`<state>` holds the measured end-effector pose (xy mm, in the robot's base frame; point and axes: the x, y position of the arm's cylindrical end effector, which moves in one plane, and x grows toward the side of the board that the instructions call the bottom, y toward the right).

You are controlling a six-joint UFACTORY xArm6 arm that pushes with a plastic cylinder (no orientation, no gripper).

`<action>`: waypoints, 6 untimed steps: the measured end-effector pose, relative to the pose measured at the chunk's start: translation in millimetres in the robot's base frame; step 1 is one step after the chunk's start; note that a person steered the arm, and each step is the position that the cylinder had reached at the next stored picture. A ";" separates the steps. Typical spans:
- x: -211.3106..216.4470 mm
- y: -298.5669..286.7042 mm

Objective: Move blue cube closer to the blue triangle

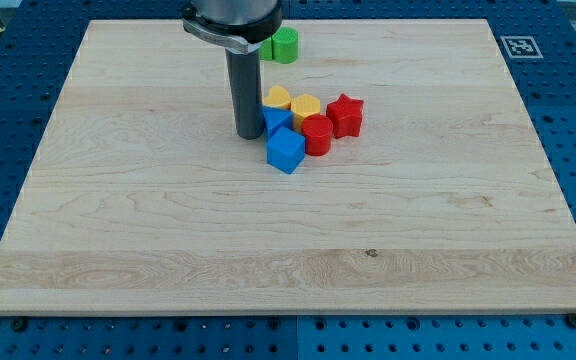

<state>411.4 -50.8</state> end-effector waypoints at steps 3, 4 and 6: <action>74.6 15.1; 86.3 50.5; 64.9 52.1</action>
